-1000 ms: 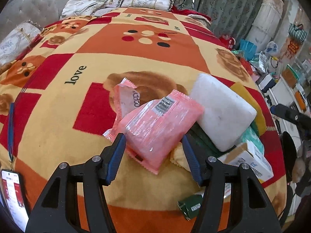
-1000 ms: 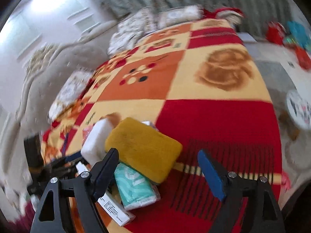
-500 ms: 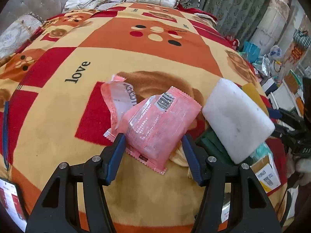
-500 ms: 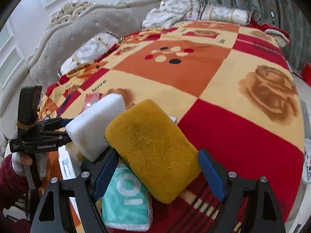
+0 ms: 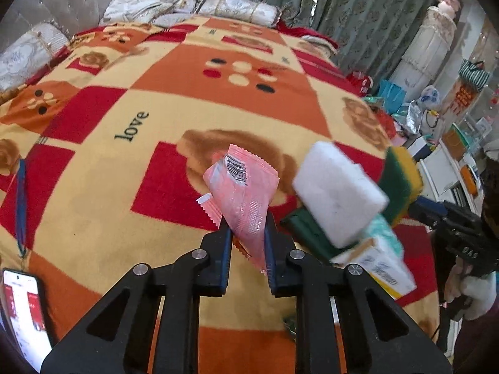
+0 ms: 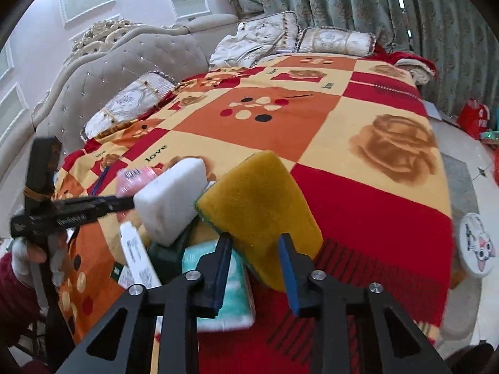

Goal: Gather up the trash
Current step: 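Grasp the white foam block with the right gripper while the left holds the pink packet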

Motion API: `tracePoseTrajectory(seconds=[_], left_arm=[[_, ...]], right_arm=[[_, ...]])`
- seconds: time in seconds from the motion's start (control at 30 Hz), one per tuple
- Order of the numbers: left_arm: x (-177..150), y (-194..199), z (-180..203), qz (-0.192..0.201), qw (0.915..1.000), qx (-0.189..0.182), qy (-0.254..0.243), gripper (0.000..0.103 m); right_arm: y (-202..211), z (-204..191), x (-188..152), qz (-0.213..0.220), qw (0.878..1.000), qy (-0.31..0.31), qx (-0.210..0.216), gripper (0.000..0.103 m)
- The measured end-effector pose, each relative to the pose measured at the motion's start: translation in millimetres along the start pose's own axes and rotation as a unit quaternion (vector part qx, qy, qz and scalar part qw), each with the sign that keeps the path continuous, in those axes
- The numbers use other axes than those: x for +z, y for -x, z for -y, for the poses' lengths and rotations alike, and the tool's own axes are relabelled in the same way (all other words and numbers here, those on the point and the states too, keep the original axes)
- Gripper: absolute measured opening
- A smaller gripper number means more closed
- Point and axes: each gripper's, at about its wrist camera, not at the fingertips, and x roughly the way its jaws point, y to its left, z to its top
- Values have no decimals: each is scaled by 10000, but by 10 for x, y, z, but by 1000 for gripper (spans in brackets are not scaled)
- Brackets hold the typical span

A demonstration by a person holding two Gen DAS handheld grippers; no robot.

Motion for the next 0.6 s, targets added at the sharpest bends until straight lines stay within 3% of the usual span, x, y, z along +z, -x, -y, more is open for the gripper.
tracePoseTrajectory(seconds=[0.1,0.27,0.3,0.37,0.43,0.6], left_arm=[[-11,149,91,89,9999,-36,-75,16],[-37,322,170,242,9996,-80,-145,16],[-40,340,172,250,9995,-82,-147,16],[-58,371,177,255,9996,-73,-134,16],[-66,388,176,264,9996,-57,-124,16],[-91,392,144,280,9996,42,-98,16]], right_arm=[[120,64,-52,-49,9997,-208,-137,27],[248,139,-138,-42,9991,-417,-15,27],[226,143,-144,-97,9989,-462,-48,30],[169,141,-146,-220,9982,-552,-36,50],[135,66,-141,-212,9985,-495,100,55],[9,-295,-1,-250,9981,-284,484,56]])
